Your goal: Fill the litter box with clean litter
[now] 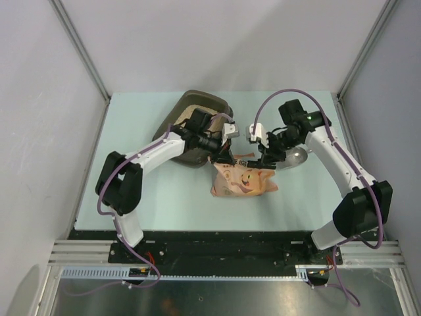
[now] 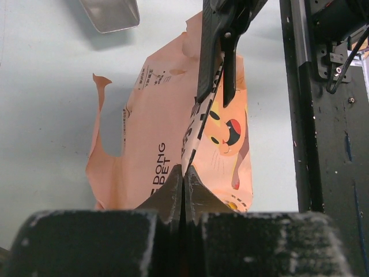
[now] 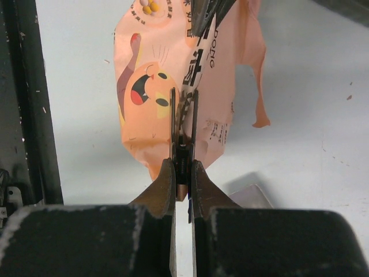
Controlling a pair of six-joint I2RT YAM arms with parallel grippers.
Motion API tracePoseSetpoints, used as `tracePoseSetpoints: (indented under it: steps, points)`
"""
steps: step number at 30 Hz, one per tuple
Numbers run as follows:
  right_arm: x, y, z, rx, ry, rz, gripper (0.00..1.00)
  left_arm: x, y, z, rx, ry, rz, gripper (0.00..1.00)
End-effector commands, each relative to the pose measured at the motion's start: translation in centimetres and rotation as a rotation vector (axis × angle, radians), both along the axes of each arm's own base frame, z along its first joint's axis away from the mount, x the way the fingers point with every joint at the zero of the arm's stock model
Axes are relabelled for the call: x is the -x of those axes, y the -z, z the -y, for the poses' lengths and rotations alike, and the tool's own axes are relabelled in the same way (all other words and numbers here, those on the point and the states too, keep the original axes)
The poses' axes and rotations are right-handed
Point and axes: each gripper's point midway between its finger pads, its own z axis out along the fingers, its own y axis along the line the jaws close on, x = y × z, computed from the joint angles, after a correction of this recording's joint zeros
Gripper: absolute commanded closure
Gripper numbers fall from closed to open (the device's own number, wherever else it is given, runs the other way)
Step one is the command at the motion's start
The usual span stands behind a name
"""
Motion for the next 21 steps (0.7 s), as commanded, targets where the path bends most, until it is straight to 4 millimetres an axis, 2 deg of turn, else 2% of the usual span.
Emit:
tracePoseSetpoints:
  steps: [1,2,3,4,6,8,11,17,21]
  points:
    - [-0.4,-0.6,-1.1,-0.03,0.026,-0.014,1.0,0.3,-3.1,0.4,0.065,0.03,0.058,1.0]
    - [-0.3,-0.6,-1.1,-0.033,0.03,-0.018,1.0,0.5,-3.0,0.4,0.061,0.029,0.055,0.97]
    - [-0.3,-0.5,-1.2,-0.032,0.026,-0.022,1.0,0.4,-2.9,0.3,0.057,0.021,0.054,0.82]
    - [-0.3,-0.6,-1.3,-0.036,0.027,-0.017,1.0,0.3,-3.0,0.1,0.051,0.011,0.061,0.74]
    - [-0.3,-0.4,-1.3,-0.028,0.03,-0.019,1.0,0.4,-2.8,-0.3,0.044,0.003,0.068,0.65]
    - [-0.3,-0.4,-1.5,-0.029,0.028,-0.017,1.0,0.3,-2.5,-0.8,0.037,-0.008,0.069,0.64]
    - [-0.4,-0.2,-1.8,-0.027,0.027,-0.022,1.0,0.2,-2.2,-1.6,0.036,-0.02,0.053,0.68]
    - [-0.4,0.6,-2.3,-0.007,0.027,-0.029,1.0,0.4,-2.3,-1.9,0.05,-0.014,0.033,0.99]
    - [-0.2,1.1,-2.6,0.005,0.018,-0.037,1.0,0.6,-2.5,-1.8,0.061,-0.004,0.03,1.0]
